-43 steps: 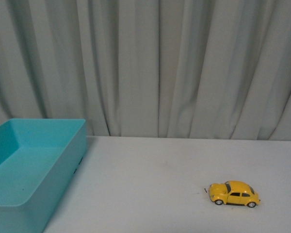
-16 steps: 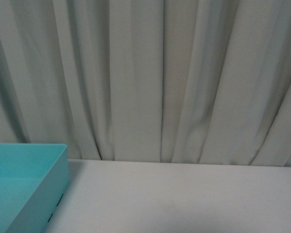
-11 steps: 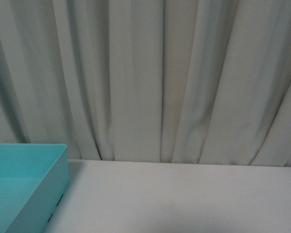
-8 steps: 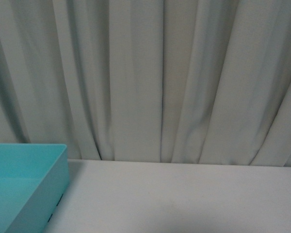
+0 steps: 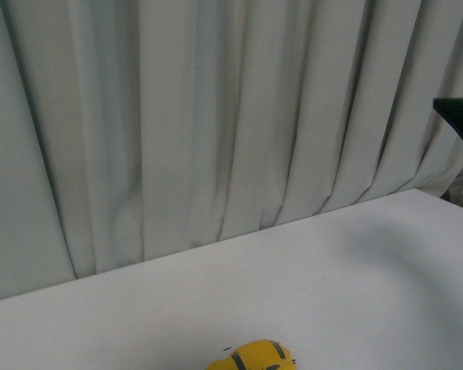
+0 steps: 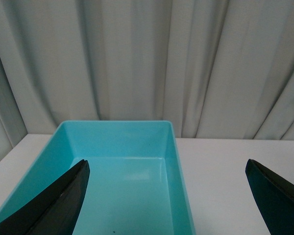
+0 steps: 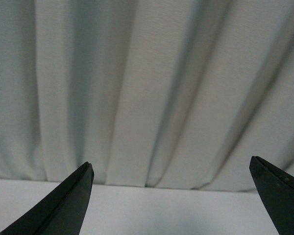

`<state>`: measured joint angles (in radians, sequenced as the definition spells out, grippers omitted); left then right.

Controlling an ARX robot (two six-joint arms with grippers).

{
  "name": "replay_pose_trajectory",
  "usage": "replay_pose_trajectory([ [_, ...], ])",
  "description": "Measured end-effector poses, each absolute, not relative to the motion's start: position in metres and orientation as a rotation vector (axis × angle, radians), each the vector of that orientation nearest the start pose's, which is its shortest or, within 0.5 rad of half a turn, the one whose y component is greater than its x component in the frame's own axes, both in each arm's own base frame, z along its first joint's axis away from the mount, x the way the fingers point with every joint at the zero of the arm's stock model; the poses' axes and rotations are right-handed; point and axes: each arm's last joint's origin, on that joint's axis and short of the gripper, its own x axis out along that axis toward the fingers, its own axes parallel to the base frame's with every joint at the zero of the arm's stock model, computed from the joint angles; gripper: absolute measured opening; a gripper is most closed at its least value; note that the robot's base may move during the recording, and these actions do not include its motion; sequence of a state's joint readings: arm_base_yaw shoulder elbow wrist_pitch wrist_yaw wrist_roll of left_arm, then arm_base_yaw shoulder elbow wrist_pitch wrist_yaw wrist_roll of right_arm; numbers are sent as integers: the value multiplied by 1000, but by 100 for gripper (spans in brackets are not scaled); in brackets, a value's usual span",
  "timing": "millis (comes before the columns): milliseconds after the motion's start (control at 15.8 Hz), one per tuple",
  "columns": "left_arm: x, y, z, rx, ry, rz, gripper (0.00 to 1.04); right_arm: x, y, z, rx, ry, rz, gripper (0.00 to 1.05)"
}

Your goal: Wind up and store yellow beetle toy

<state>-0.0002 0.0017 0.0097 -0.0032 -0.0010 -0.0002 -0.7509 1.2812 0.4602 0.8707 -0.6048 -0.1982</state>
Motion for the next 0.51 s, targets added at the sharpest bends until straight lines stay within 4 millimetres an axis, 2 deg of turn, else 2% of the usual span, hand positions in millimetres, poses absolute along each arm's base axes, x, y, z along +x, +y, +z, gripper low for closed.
replay_pose_trajectory([
  [127, 97, 0, 166, 0, -5, 0, 98, 233, -152, 232, -287, 38, 70, 98],
  [317, 97, 0, 166, 0, -5, 0, 98, 279, -129, 222, -368, 206, 413, 98],
  [380, 97, 0, 166, 0, -5, 1, 98, 290, -121, 216, -406, 270, 506, 98],
  [507, 97, 0, 166, 0, -5, 0, 98, 297, -100, 200, -473, 409, 708, 98],
])
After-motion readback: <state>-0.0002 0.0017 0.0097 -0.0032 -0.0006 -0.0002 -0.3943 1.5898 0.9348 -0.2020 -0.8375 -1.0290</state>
